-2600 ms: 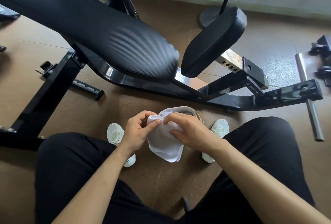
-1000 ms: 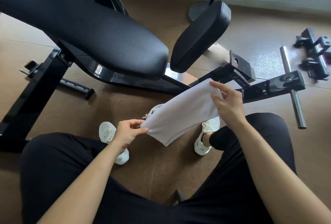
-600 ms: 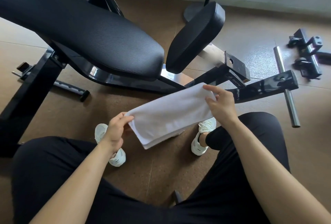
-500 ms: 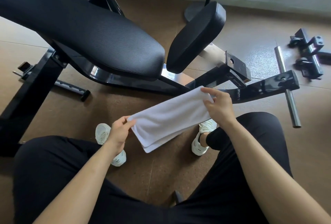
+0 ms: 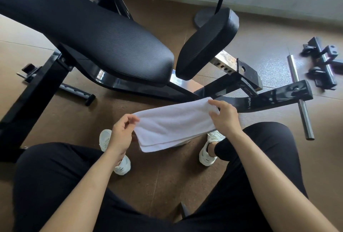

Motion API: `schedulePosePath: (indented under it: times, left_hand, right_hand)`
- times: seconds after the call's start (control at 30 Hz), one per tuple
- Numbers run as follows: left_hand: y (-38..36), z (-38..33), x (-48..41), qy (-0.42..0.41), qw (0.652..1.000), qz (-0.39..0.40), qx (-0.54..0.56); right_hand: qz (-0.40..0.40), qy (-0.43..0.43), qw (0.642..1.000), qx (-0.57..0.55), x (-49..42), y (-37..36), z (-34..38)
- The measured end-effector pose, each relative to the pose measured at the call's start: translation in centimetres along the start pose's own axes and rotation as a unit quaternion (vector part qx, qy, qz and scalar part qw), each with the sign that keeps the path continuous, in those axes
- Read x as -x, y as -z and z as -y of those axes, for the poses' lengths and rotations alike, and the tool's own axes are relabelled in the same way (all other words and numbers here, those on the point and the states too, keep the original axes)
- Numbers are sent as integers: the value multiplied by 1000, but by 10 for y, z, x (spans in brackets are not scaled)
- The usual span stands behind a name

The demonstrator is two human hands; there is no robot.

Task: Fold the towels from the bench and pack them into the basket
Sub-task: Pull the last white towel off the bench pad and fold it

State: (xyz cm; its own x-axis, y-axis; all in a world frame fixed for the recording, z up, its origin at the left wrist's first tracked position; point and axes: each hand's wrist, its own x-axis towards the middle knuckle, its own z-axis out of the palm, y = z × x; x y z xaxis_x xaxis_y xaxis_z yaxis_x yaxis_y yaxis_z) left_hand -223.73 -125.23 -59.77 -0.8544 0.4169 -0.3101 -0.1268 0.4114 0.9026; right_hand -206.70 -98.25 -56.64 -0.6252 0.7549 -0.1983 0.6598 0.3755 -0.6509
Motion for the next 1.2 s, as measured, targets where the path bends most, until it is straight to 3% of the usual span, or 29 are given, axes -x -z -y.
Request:
schedulePosePath:
  times: [0.1, 0.33, 0.6, 0.83, 1.03, 1.2]
  left_hand:
    - [6, -6, 0, 4, 999, 41, 3]
    - [15, -13, 8, -54, 981, 93, -160]
    - [1, -15, 11, -75, 973, 127, -179]
    - [-15, -20, 19, -107, 971, 155, -150]
    - [-22, -21, 23, -108, 970, 194, -104]
    - [-21, -21, 23, -30, 970, 229, 74]
  right_hand:
    - [1, 19, 1000, 6, -1, -3, 5]
    - [52, 51, 997, 41, 2, -8, 3]
    - [112, 137, 984, 18, 16, -27, 14]
    - [172, 220, 960, 8, 39, -55, 36]
    - [187, 234, 954, -27, 52, -64, 51]
    - [168, 218, 960, -51, 49, -66, 53]
